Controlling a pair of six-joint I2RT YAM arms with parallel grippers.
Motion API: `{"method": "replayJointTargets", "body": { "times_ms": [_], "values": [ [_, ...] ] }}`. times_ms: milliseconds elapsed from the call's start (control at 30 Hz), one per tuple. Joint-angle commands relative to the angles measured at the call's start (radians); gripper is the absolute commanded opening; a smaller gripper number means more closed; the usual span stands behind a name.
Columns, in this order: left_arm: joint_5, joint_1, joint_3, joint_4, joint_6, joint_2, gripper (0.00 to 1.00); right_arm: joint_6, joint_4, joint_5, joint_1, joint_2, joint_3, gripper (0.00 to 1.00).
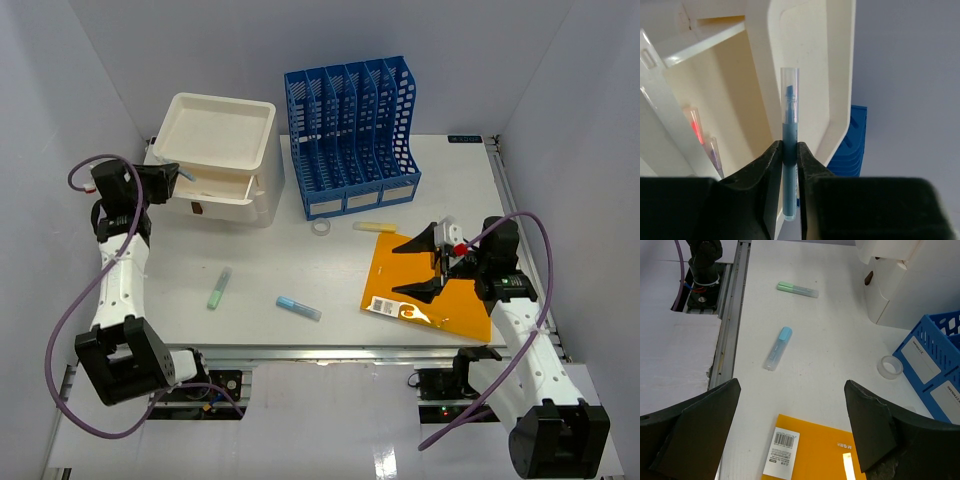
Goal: Organize the desk
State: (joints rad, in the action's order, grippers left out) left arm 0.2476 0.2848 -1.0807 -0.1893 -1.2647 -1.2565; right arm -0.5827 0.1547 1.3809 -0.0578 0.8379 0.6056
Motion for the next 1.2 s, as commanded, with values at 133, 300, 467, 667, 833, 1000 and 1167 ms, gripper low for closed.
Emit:
{"method": "replayJointTargets", "body": {
  "times_ms": [133,300,467,667,833,1000,1167],
  "values": [
    [-0.011,-0.004,-0.046,-0.053,-0.007,-0.038,0.47,0.004,-0.029,0.007,0.021,-0.005,-0.009,0.91],
    [0.019,-0.017,-0.061,-0.045,-0.002,-0.049,0.69,0.004,-0.029,0.003,0.022,-0.006,-0.01,0.92],
    [0.082,-0.028,-0.106,0.019,0.102,-0.023,0.82,-0.007,-0.025,0.007,0.03,-0.012,-0.012,0.92],
    [0.1,-0.03,-0.101,-0.042,0.365,0.122,0.83,-0.017,-0.021,0.018,0.033,-0.018,-0.015,0.92],
    [0.093,-0.029,0.125,-0.136,0.411,0.328,0.7,-0.016,-0.023,0.005,0.036,-0.014,-0.015,0.93],
    [0.126,-0.029,0.343,-0.174,0.404,0.498,0.36,-0.009,-0.028,-0.036,0.045,-0.009,-0.015,0.93],
    [0.174,-0.029,0.466,-0.136,0.42,0.526,0.31,0.009,-0.034,-0.118,0.055,0.012,-0.008,0.93]
  ]
}}
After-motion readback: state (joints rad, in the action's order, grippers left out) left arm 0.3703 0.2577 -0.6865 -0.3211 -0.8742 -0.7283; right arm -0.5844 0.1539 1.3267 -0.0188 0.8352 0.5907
